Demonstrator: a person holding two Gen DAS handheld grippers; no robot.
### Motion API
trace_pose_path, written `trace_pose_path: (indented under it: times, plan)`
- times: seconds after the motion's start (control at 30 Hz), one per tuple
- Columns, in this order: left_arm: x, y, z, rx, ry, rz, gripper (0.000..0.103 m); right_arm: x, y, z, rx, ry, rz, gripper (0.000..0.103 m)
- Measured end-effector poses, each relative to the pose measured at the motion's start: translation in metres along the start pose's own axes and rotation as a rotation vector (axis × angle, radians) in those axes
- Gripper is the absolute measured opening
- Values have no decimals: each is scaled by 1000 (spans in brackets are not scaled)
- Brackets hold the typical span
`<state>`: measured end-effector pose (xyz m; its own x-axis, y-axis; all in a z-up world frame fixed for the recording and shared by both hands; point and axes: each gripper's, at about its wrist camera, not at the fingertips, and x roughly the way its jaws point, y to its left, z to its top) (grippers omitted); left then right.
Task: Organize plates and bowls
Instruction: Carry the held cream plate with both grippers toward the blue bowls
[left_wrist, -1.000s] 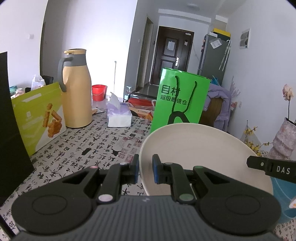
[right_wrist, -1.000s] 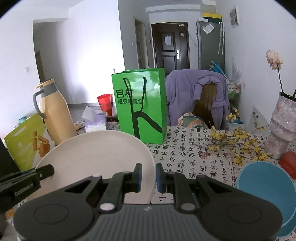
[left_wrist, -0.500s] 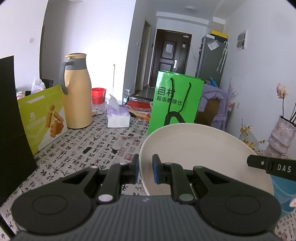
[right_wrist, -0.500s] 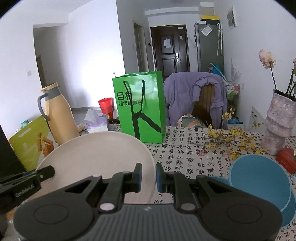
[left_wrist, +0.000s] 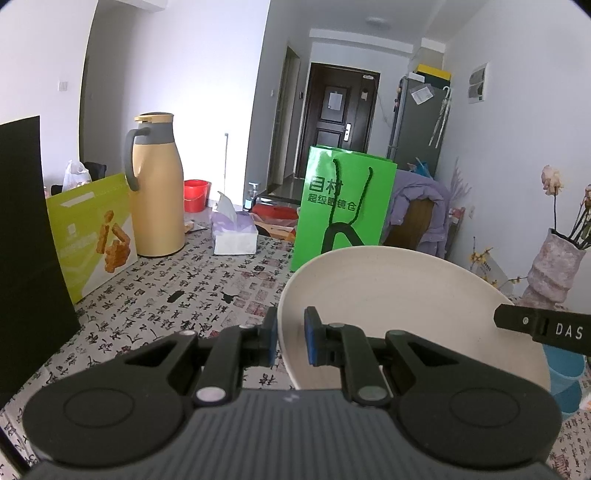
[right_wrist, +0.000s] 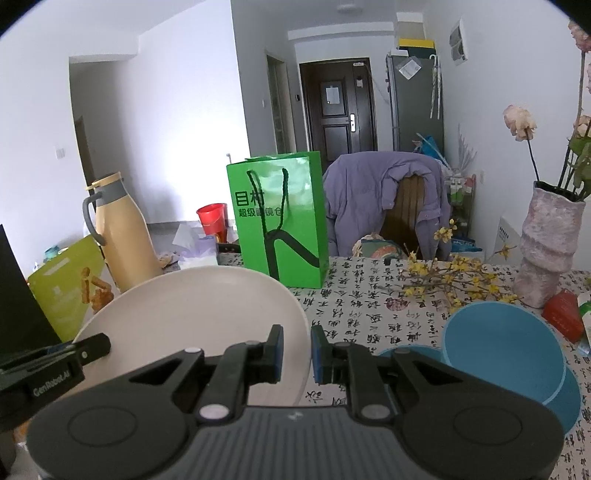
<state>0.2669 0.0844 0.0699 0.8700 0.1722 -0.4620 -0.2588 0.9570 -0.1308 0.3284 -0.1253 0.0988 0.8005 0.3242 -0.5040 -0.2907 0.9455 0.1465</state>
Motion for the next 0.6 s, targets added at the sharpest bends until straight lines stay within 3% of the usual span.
trace_pose_path:
  times: [0.6]
  plan:
    - [-29, -10, -20, 29, -20, -14, 15, -33, -11, -18, 36, -35, 5, 15]
